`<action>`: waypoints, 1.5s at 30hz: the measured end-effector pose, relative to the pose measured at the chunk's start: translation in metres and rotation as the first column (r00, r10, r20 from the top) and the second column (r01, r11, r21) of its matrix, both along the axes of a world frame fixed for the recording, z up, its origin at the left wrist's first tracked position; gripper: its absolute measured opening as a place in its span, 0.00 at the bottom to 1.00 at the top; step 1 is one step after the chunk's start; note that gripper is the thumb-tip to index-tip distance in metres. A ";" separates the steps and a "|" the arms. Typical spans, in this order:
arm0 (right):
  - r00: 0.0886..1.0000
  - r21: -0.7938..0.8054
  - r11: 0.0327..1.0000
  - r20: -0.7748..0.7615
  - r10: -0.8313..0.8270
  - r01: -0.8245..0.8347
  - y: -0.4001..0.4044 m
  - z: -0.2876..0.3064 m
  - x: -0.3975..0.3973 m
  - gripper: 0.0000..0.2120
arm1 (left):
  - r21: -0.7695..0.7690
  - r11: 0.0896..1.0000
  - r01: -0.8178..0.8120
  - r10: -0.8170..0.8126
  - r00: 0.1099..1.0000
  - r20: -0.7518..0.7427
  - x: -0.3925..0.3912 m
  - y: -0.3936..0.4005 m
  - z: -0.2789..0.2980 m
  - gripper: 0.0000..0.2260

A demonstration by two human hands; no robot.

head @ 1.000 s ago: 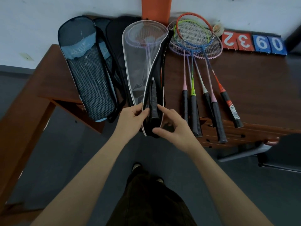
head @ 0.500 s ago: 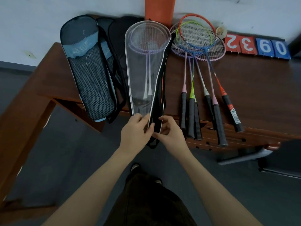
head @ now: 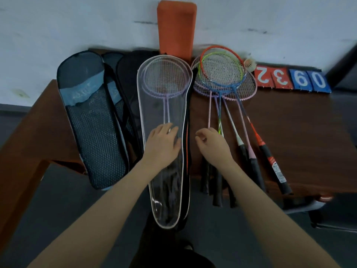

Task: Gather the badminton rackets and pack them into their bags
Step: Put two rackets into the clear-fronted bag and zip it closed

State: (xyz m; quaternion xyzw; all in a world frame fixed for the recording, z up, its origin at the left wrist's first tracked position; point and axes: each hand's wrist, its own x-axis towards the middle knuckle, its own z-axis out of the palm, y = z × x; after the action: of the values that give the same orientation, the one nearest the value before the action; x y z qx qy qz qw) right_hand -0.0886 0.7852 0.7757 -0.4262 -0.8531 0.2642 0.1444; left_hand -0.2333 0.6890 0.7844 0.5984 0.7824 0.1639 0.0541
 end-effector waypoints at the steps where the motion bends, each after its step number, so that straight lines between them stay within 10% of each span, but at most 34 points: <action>1: 1.000 -0.002 1.000 0.003 -0.017 0.017 0.018 0.003 -0.011 0.10 | 0.009 1.000 0.013 -0.013 1.000 -0.001 -0.013 0.019 0.004 0.17; 17: 0.936 -0.188 0.927 -0.076 -0.343 0.325 0.200 -0.056 -0.168 0.09 | -0.076 0.983 0.167 -0.157 0.981 0.115 -0.154 0.285 -0.039 0.21; 28: 0.941 0.163 0.965 -0.305 -0.149 0.206 0.175 -0.050 -0.181 0.15 | -0.078 0.997 0.015 0.013 0.942 0.336 -0.182 0.324 -0.020 0.29; 39: 0.948 0.129 0.946 -0.157 -0.276 0.297 0.236 -0.037 -0.205 0.13 | 0.105 0.992 -0.067 -0.019 0.750 0.662 -0.206 0.311 -0.024 0.13; 45: 0.905 0.003 0.955 -0.319 -0.281 0.297 0.243 -0.028 -0.227 0.08 | 0.146 0.978 -0.148 -0.001 0.700 0.714 -0.216 0.308 -0.020 0.13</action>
State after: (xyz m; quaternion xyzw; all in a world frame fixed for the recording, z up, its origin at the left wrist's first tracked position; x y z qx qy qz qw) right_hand -0.3153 1.0279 0.7475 -0.4963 -0.7529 0.2826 0.3272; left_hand -0.4497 0.9972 0.7648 0.4592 0.7047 0.4586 0.2867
